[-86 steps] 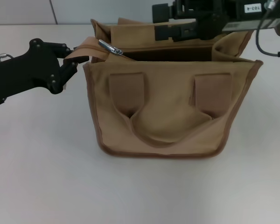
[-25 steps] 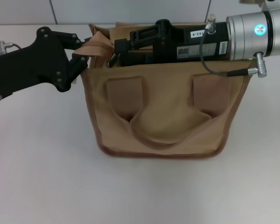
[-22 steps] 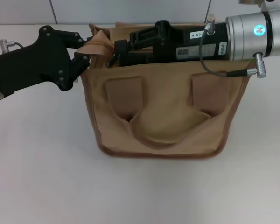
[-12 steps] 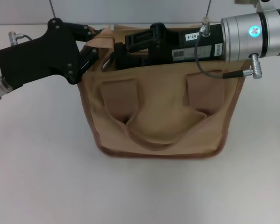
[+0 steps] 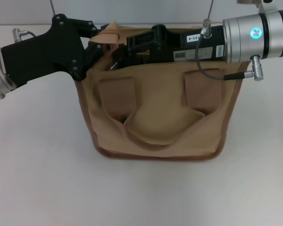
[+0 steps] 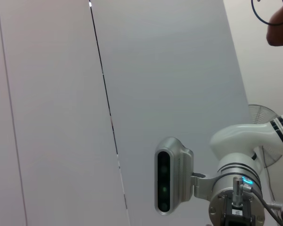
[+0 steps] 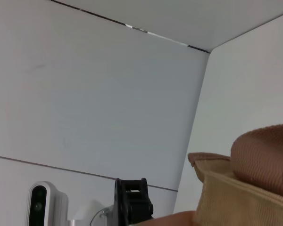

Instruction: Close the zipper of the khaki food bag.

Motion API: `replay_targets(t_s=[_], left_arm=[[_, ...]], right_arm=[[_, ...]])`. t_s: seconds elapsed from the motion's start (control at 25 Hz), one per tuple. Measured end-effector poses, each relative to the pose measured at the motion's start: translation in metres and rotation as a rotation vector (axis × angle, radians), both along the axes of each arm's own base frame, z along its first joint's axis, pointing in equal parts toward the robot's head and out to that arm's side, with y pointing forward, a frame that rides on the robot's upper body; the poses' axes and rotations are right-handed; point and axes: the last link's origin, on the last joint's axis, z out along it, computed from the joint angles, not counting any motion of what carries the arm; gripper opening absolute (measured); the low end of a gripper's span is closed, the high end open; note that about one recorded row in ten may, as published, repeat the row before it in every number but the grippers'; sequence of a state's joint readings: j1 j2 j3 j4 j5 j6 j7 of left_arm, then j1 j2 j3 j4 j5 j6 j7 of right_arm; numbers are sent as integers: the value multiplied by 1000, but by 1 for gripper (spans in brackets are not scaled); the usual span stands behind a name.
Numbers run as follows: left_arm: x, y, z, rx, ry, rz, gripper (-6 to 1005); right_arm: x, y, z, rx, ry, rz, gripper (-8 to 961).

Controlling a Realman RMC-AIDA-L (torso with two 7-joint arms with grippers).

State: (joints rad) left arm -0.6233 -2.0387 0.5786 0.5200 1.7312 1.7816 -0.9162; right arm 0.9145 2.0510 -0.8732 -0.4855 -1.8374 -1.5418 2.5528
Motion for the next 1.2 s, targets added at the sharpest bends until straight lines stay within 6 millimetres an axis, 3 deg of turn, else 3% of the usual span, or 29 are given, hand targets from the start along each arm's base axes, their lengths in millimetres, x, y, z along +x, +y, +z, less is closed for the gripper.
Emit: replay_targets(t_s=[0.52, 1.2], left_arm=[[-6, 0, 2, 14, -23, 47, 18], [-3, 1, 4, 19, -62, 53, 17]], right_arm=[[-9, -1, -5, 33, 8, 64, 312], [-5, 2, -6, 83, 38, 38, 206]])
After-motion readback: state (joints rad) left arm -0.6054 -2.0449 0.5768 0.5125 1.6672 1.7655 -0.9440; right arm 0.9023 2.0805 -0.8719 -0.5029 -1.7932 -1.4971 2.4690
